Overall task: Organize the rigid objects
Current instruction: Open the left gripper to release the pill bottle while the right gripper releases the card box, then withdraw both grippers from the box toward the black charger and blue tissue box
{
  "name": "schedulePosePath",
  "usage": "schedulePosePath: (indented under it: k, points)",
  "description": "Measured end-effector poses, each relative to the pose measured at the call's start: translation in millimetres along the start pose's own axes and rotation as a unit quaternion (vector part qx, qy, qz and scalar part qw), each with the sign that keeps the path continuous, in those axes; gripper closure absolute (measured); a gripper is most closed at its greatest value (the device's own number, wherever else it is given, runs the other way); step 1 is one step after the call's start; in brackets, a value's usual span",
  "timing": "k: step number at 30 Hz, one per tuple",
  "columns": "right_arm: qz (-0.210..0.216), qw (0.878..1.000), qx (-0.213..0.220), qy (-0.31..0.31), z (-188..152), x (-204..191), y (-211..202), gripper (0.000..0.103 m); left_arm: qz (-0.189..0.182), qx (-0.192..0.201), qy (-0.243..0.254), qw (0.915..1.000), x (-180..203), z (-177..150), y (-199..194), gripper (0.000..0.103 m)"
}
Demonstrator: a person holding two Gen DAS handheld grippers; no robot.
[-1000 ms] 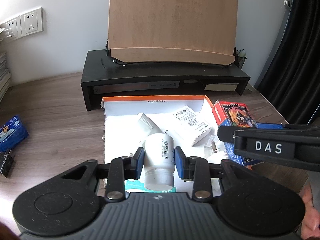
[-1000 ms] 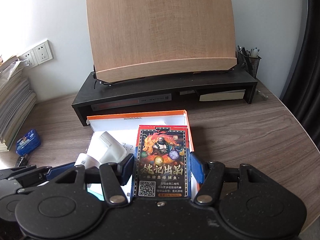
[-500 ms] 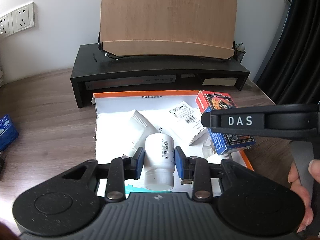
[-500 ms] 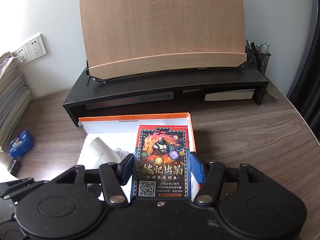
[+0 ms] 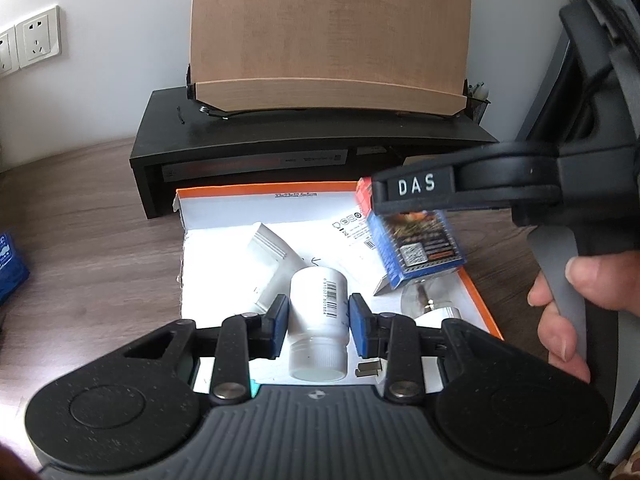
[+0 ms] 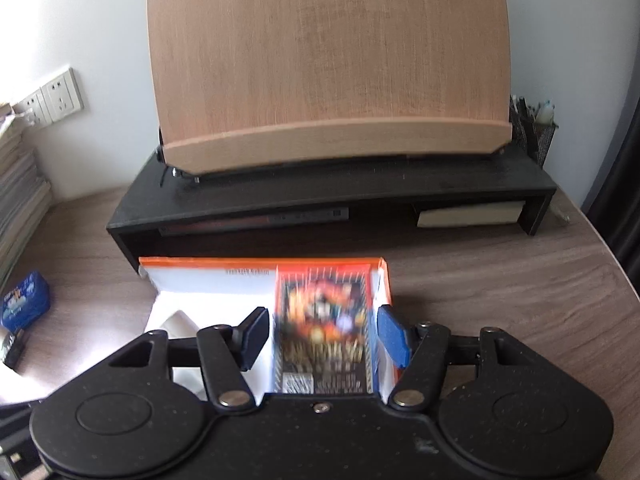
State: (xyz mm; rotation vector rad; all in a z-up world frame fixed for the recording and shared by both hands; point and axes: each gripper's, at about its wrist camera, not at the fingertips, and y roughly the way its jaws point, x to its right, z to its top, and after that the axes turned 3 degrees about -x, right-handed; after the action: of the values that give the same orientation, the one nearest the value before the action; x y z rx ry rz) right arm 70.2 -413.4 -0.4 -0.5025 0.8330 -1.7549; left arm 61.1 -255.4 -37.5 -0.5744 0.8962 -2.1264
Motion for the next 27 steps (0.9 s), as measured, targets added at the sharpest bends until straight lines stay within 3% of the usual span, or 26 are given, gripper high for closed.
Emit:
schedulePosePath:
  k: [5,11,14,20,27]
  points:
    - [-0.007,0.999,0.034,0.01,1,9,-22,0.023,-0.005,-0.001,0.003,1.0,3,1,3,0.07]
    - [-0.015,0.999,0.046,0.023,-10,20,-48,0.023,-0.028,-0.01,0.002,0.9995,12,2,8,0.069]
    - [-0.021,0.998,0.052,0.012,-18,19,-59,0.022,-0.024,-0.003,0.005,0.9997,17,0,4,0.051]
    - [-0.022,0.998,0.053,0.015,-29,15,-71,0.021,-0.005,0.009,-0.013,0.9999,6,-5,-14,0.041]
    - [0.008,0.999,0.045,-0.001,-39,-16,-79,0.021,0.051,0.031,-0.059,0.9965,-32,-16,-46,0.024]
